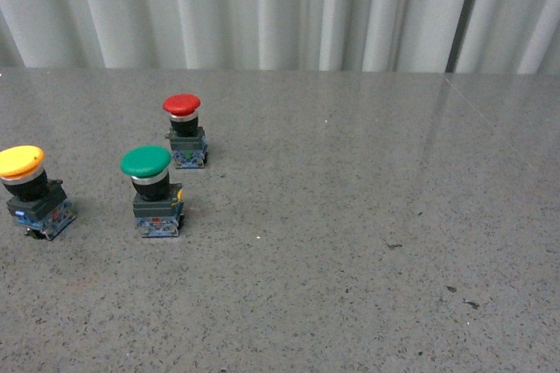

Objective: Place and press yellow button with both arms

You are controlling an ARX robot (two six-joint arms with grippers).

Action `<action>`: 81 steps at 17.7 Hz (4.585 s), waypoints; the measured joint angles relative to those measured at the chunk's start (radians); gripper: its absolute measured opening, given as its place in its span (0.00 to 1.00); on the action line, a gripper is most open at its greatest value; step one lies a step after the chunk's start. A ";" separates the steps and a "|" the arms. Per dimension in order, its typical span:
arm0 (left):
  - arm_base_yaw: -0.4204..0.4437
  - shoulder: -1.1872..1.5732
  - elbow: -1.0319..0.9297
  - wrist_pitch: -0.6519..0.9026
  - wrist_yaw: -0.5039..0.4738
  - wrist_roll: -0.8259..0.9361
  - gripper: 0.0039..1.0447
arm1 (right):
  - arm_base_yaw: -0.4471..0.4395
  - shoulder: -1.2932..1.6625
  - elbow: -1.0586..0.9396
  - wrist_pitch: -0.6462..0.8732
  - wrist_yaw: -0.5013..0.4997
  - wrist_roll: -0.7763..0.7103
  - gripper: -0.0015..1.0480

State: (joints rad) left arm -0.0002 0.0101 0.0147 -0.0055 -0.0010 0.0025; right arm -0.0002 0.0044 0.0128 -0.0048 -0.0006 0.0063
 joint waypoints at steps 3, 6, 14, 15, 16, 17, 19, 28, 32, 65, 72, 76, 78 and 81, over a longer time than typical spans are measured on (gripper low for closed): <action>0.000 0.000 0.000 0.000 0.000 0.000 0.94 | 0.000 0.000 0.000 0.000 0.000 0.000 0.94; 0.000 0.000 0.000 0.000 0.000 0.000 0.94 | 0.000 0.000 0.000 0.000 0.000 0.000 0.94; 0.000 0.000 0.000 0.000 0.000 0.000 0.94 | 0.000 0.000 0.000 0.000 0.000 0.000 0.94; 0.000 0.000 0.000 0.000 0.000 0.000 0.94 | 0.000 0.000 0.000 0.000 0.000 0.000 0.94; 0.000 0.000 0.000 0.000 0.000 0.000 0.94 | 0.000 0.000 0.000 0.000 0.000 0.000 0.94; 0.000 0.000 0.000 0.000 0.000 0.000 0.94 | 0.000 0.000 0.000 0.000 0.000 0.000 0.94; 0.000 0.000 0.000 0.000 0.000 0.000 0.94 | 0.000 0.000 0.000 0.000 0.000 0.000 0.94; -0.014 0.232 0.155 -0.032 -0.244 0.043 0.94 | 0.000 0.000 0.000 0.001 0.000 0.000 0.94; 0.100 0.604 0.361 0.292 -0.073 0.102 0.94 | 0.000 0.000 0.000 0.001 0.000 0.000 0.94; -0.398 1.365 0.814 0.321 -0.088 -0.008 0.33 | 0.000 0.000 0.000 0.000 0.000 0.000 0.94; -0.655 1.725 1.006 0.301 -0.255 -0.232 0.33 | 0.000 0.000 0.000 0.000 0.000 0.000 0.94; -0.681 1.858 1.054 0.289 -0.321 -0.373 0.33 | 0.000 0.000 0.000 0.000 0.000 0.000 0.94; -0.668 1.915 1.109 0.272 -0.290 -0.404 0.33 | 0.000 0.000 0.000 0.000 0.000 0.000 0.94; -0.664 1.932 1.143 0.251 -0.267 -0.415 0.35 | 0.000 0.000 0.000 0.000 0.000 0.000 0.94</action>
State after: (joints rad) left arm -0.6640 1.9419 1.1576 0.2459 -0.2680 -0.4122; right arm -0.0002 0.0044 0.0128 -0.0044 -0.0006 0.0063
